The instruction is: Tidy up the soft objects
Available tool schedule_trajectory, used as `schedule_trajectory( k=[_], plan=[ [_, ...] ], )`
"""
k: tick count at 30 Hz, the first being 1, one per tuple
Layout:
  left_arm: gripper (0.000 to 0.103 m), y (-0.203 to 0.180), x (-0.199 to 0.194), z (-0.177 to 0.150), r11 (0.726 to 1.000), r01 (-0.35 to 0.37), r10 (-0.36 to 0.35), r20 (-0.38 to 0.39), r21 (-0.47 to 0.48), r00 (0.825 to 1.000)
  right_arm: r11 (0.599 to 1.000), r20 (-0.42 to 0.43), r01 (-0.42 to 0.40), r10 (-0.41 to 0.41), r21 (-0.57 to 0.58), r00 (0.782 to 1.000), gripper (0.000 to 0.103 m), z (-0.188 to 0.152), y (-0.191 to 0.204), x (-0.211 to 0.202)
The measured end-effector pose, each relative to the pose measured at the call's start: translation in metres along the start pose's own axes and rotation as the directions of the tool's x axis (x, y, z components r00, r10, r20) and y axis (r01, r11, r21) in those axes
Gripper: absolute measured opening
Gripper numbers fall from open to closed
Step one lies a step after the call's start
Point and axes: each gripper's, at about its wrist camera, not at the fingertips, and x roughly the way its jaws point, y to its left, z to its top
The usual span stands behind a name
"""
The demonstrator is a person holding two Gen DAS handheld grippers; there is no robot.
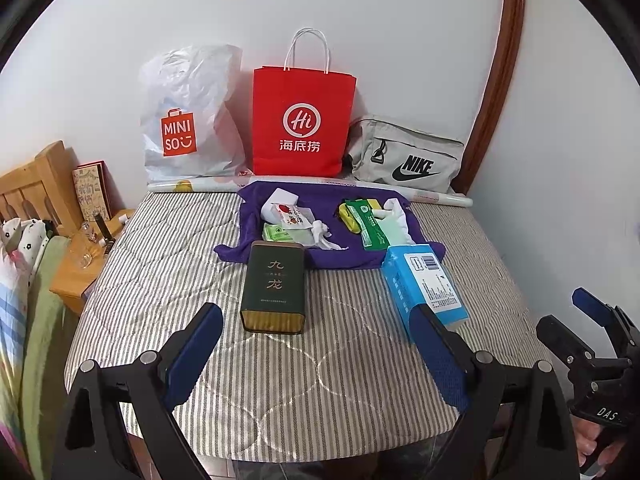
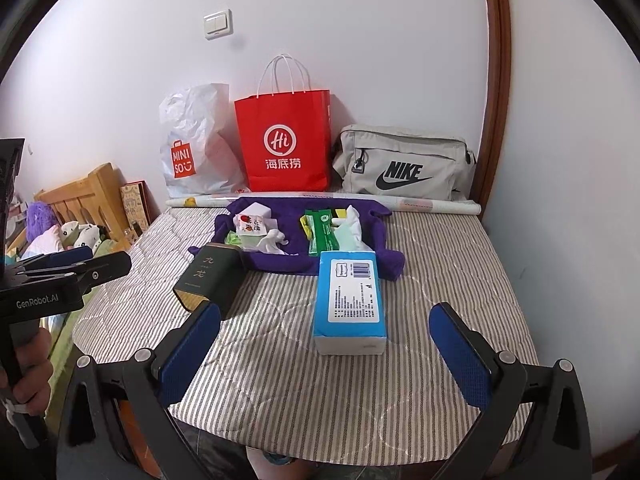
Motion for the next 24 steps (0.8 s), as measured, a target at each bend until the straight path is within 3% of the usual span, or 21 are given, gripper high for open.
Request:
schedule_trajectory(
  k=[24],
  plan=[
    [0.094,-0.0021,-0.0034,-0.0014,1.000,-0.002,0.002,0.000,0.008,1.000,1.000,0.007,0.001,-0.001,-0.002,1.000,0.103,0.0011,-0.0009,-0.0043]
  ],
)
